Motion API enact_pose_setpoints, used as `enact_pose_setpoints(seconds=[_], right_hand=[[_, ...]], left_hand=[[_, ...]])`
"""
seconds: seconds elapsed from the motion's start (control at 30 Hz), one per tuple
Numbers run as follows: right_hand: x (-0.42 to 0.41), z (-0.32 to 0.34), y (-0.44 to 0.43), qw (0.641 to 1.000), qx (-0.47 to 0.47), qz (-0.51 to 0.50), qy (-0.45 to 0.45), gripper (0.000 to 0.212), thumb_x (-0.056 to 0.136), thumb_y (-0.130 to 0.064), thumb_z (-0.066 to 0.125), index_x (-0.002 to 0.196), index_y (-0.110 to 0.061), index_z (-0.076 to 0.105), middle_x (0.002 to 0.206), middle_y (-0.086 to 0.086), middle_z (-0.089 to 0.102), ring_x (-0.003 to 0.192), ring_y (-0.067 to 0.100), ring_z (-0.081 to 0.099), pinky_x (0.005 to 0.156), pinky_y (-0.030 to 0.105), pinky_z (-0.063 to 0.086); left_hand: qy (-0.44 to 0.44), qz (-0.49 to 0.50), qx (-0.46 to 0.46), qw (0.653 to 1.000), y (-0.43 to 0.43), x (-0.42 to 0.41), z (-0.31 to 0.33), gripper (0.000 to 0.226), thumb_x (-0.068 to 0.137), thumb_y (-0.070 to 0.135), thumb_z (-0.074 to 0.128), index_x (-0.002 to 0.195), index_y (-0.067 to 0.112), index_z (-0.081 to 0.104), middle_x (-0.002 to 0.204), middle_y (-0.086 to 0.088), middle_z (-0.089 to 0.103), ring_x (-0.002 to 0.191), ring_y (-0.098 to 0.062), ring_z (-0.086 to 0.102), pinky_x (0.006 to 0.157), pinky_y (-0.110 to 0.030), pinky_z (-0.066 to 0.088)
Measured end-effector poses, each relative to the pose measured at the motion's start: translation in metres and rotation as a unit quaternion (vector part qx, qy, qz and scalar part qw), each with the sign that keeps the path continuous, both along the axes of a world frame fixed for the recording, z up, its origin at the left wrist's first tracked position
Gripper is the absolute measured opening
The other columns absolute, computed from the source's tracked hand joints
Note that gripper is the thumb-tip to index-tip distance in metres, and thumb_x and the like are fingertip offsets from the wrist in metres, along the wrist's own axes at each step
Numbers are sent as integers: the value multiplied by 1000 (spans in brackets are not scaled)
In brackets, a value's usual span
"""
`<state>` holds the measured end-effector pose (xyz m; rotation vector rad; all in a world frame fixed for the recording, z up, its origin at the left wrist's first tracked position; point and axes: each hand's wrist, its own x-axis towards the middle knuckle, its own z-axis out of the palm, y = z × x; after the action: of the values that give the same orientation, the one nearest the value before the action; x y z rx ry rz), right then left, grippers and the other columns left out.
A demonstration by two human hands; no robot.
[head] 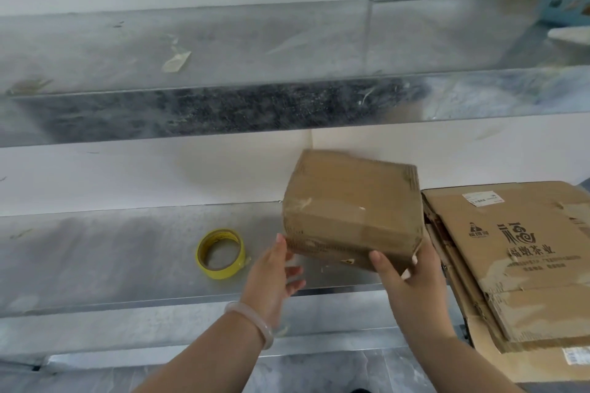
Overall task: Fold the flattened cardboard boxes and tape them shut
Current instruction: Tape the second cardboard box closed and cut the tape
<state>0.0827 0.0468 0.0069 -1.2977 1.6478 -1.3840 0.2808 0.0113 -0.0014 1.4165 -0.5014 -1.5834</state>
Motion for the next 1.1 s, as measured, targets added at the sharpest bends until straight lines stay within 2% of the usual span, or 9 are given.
enact_pose_setpoints(seconds=[0.1, 0.2, 0.27, 0.37, 0.43, 0.63, 0.83, 1.0, 1.1], right_hand=[[-7, 13, -18, 977, -98, 12, 187, 65, 87, -39, 67, 145, -36, 39, 142, -23, 39, 130, -12, 31, 106, 14, 32], [-6, 17, -37, 906, -198, 74, 367, 53, 90, -37, 63, 138, -17, 54, 141, -2, 52, 133, 21, 43, 108, 47, 40], [1, 15, -44, 869, -246, 98, 417, 48, 88, -34, 63, 133, -17, 60, 137, 4, 58, 129, 29, 50, 103, 52, 43], [15, 10, -47, 841, -287, 106, 446, 44, 88, -33, 68, 130, -20, 63, 135, 3, 60, 126, 29, 54, 101, 50, 44], [21, 7, -46, 829, -292, 108, 464, 50, 87, -33, 72, 134, -22, 61, 138, 0, 58, 128, 28, 53, 103, 50, 41], [20, 16, -44, 813, -262, 122, 505, 71, 83, -49, 65, 146, -26, 43, 140, -6, 56, 137, 24, 44, 113, 60, 27], [40, 55, -48, 829, -280, 169, 455, 62, 88, -46, 58, 142, -16, 49, 142, -1, 53, 140, 25, 40, 115, 54, 30], [81, 89, -50, 813, -234, 233, 480, 66, 88, -53, 50, 139, -12, 55, 143, 7, 54, 138, 27, 44, 114, 51, 32], [90, 95, -49, 848, -182, 269, 419, 60, 92, -46, 60, 141, -13, 52, 142, 3, 55, 136, 21, 46, 116, 37, 24]], left_hand=[[-96, -64, 12, 993, -3, 11, -9, 12, 100, 24, 50, 100, 16, 60, 80, -6, 54, 64, -16, 48, 61, -30, 44], [-136, -127, 21, 982, -1, 30, -13, 19, 100, 11, 46, 100, 17, 64, 78, -4, 61, 66, -15, 55, 62, -25, 48], [-235, -130, -31, 963, 2, 48, -20, 22, 98, 11, 48, 107, 17, 67, 75, 2, 62, 62, -9, 55, 59, -19, 46], [-501, -77, -165, 846, 7, 78, -27, 22, 88, 10, 62, 105, 21, 68, 89, 4, 64, 75, -5, 58, 68, -14, 44], [-641, -83, -187, 740, 9, 98, -35, 31, 77, 12, 74, 106, 21, 69, 102, 1, 66, 94, -22, 60, 82, -31, 48], [-769, -202, -170, 582, 15, 134, -43, 33, 54, 16, 90, 80, 24, 74, 86, 5, 71, 102, -29, 66, 98, -59, 39], [-727, -79, -286, 619, 20, 119, 0, 22, 83, 32, 54, 95, 21, 68, 92, 6, 70, 98, -24, 66, 103, -57, 37], [-684, -61, -374, 623, 16, 91, 57, 23, 86, 32, 53, 102, 22, 65, 99, 7, 70, 99, -19, 64, 108, -54, 34], [-665, -61, -400, 628, 17, 81, 76, 23, 87, 31, 53, 102, 19, 66, 99, 6, 69, 98, -20, 64, 107, -53, 37]])
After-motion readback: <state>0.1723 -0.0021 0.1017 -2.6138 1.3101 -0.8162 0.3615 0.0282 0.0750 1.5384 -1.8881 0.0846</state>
